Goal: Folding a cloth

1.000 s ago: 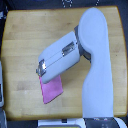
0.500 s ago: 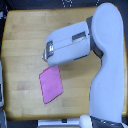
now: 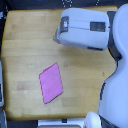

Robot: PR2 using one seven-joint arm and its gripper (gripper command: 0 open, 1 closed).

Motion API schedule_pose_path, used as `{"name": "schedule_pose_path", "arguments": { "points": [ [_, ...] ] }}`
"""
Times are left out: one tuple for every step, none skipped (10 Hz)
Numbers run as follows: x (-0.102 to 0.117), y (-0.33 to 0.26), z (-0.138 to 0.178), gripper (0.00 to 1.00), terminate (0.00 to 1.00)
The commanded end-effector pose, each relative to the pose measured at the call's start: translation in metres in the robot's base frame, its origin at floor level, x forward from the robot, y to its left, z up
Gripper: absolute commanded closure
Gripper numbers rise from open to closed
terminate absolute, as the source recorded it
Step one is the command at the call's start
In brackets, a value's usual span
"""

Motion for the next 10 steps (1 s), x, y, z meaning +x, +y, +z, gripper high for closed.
{"name": "schedule_pose_path", "arguments": {
  "points": [
    [0.046,-0.119,0.031,0.0,0.0],
    [0.055,-0.148,0.034,0.0,0.0],
    [0.062,-0.168,0.037,0.0,0.0],
    [0.064,-0.191,0.042,0.0,0.0],
    [0.065,-0.214,0.048,0.0,0.0],
    [0.068,-0.23,0.052,0.0,0.0],
    [0.068,-0.249,0.056,0.0,0.0],
    [0.068,-0.255,0.057,0.0,0.0],
    [0.065,-0.255,0.056,0.0,0.0],
    [0.056,-0.249,0.051,0.0,1.0]
  ]
}}
